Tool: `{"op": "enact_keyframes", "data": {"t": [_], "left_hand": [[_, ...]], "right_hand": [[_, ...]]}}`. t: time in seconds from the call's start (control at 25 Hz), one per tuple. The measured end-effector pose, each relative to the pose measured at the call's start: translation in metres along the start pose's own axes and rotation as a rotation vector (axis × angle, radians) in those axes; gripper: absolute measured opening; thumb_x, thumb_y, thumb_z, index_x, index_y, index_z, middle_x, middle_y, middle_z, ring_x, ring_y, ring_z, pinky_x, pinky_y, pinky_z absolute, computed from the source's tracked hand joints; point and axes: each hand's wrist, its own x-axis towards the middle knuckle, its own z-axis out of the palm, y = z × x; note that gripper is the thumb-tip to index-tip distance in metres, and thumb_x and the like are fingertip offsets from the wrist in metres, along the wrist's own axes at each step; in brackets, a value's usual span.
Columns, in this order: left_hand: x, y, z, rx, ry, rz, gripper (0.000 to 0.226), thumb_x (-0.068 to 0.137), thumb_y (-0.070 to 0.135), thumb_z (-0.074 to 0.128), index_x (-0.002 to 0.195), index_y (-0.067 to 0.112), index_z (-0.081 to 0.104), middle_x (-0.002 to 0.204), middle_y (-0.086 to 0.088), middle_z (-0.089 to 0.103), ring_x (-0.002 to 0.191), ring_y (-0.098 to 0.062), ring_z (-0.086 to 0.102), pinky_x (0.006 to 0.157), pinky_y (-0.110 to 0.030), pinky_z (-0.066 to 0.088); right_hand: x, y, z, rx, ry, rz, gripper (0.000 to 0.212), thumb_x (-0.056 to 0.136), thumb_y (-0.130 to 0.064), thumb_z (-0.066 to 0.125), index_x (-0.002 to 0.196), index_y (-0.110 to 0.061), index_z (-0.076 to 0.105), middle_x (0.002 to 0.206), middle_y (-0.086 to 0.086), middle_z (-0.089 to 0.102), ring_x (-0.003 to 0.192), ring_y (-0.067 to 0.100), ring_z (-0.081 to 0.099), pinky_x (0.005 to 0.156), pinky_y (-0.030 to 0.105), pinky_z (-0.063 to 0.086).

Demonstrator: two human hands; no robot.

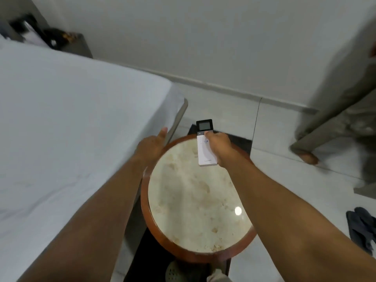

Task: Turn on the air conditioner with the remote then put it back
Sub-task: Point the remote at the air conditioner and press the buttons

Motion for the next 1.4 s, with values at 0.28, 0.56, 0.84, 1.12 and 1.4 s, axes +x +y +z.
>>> {"op": "enact_keyframes", "data": {"t": [0.28, 0.56, 0.84, 1.12, 1.4], "left_hand": [[-0.017, 0.106, -0.13, 0.716, 0.476, 0.571, 0.111, 0.076, 0.082, 0.0, 0.151, 0.004, 0.027, 0.159, -0.018, 0.03, 0.148, -0.037, 0.02, 0.119, -0.051, 0.019], [-0.053, 0.203, -0.223, 0.61, 0.745, 0.7, 0.115, 0.073, 0.088, 0.004, 0.156, 0.009, 0.008, 0.165, -0.016, 0.009, 0.153, -0.033, 0.002, 0.123, -0.05, 0.008], [-0.092, 0.278, -0.288, 0.619, 1.076, 0.79, 0.118, 0.071, 0.09, 0.001, 0.155, 0.008, -0.001, 0.166, -0.016, 0.003, 0.153, -0.033, -0.004, 0.124, -0.047, 0.002], [-0.115, 0.317, -0.326, 0.638, 1.3, 0.834, 0.12, 0.071, 0.091, 0.006, 0.155, 0.005, -0.004, 0.165, -0.019, -0.001, 0.152, -0.035, -0.007, 0.123, -0.049, 0.003], [-0.114, 0.329, -0.34, 0.643, 1.351, 0.864, 0.121, 0.072, 0.091, 0.009, 0.155, 0.004, 0.001, 0.165, -0.02, 0.004, 0.152, -0.036, -0.002, 0.123, -0.051, 0.005]], "right_hand": [[-0.075, -0.157, -0.02, 0.054, 0.067, -0.279, 0.02, 0.082, -0.027, 0.062, 0.071, -0.01, 0.057, 0.068, 0.008, 0.063, 0.055, 0.025, 0.062, 0.048, 0.024, 0.049], [-0.152, -0.275, -0.039, 0.117, 0.078, -0.445, 0.015, 0.078, -0.024, 0.06, 0.079, -0.01, 0.058, 0.073, 0.006, 0.061, 0.056, 0.024, 0.06, 0.046, 0.021, 0.044], [-0.215, -0.364, -0.061, 0.161, 0.09, -0.583, 0.018, 0.075, -0.024, 0.059, 0.087, -0.01, 0.058, 0.071, 0.004, 0.061, 0.053, 0.023, 0.059, 0.042, 0.018, 0.042], [-0.259, -0.418, -0.078, 0.211, 0.071, -0.724, 0.018, 0.077, -0.022, 0.06, 0.09, -0.009, 0.06, 0.072, 0.006, 0.064, 0.051, 0.023, 0.062, 0.036, 0.02, 0.046], [-0.278, -0.44, -0.09, 0.207, 0.062, -0.799, 0.02, 0.076, -0.019, 0.058, 0.091, -0.007, 0.061, 0.075, 0.008, 0.065, 0.055, 0.026, 0.064, 0.039, 0.022, 0.048]]}}
